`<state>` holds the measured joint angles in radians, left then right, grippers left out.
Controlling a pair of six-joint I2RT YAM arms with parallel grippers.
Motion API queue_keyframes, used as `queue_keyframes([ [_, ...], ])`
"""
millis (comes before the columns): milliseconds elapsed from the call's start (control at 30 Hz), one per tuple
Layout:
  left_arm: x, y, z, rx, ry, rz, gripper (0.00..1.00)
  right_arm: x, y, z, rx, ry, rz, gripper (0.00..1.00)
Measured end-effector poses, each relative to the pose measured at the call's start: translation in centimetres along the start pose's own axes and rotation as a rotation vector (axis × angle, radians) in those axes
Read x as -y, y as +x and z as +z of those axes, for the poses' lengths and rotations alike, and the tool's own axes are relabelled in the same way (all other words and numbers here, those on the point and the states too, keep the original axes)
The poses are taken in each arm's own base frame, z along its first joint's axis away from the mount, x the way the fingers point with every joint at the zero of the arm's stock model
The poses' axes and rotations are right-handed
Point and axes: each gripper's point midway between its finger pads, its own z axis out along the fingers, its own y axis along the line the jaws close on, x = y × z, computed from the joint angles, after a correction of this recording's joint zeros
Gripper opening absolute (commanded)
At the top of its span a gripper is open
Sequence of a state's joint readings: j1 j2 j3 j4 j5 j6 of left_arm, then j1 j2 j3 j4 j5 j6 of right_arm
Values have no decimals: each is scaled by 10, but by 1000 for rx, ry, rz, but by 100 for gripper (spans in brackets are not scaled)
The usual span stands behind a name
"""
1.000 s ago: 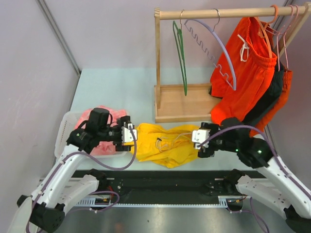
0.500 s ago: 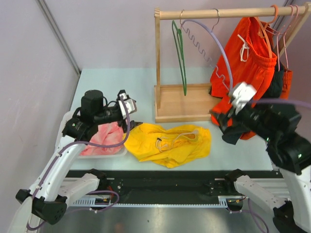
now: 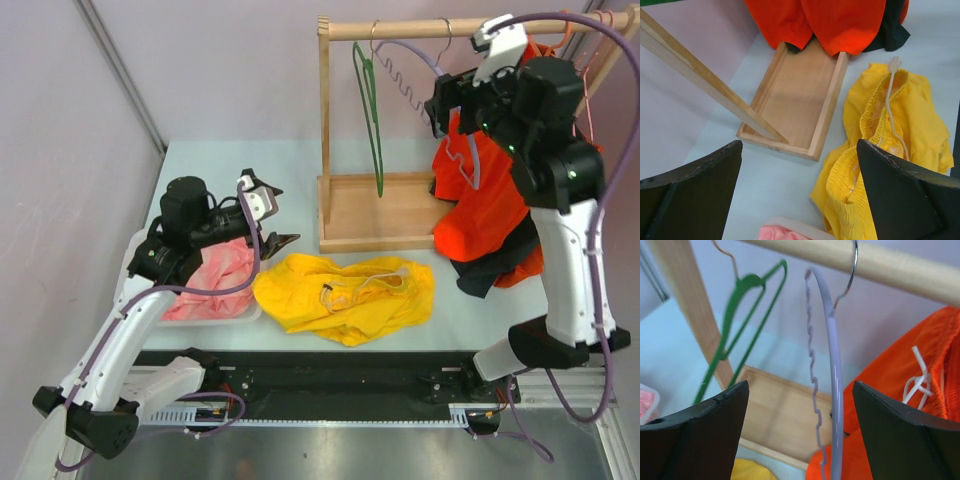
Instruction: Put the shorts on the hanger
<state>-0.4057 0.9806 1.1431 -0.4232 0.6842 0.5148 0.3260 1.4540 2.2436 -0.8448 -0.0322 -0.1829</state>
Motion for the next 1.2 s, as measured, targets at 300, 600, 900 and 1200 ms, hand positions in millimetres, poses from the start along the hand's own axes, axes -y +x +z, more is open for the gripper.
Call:
queue_keyframes([
  [300, 0, -11, -6, 32, -17, 27, 100, 9, 76, 49, -244, 51, 2, 63],
  [600, 0, -17, -9, 48, -23, 41, 100, -4, 97, 44, -281, -26, 55, 17],
  [900, 0, -17, -7, 51, -21, 43, 100, 6, 91, 38, -244, -34, 138, 0],
  [1200, 0, -16, -6, 51, -18, 42, 100, 1, 80, 2, -147, -60, 172, 0],
])
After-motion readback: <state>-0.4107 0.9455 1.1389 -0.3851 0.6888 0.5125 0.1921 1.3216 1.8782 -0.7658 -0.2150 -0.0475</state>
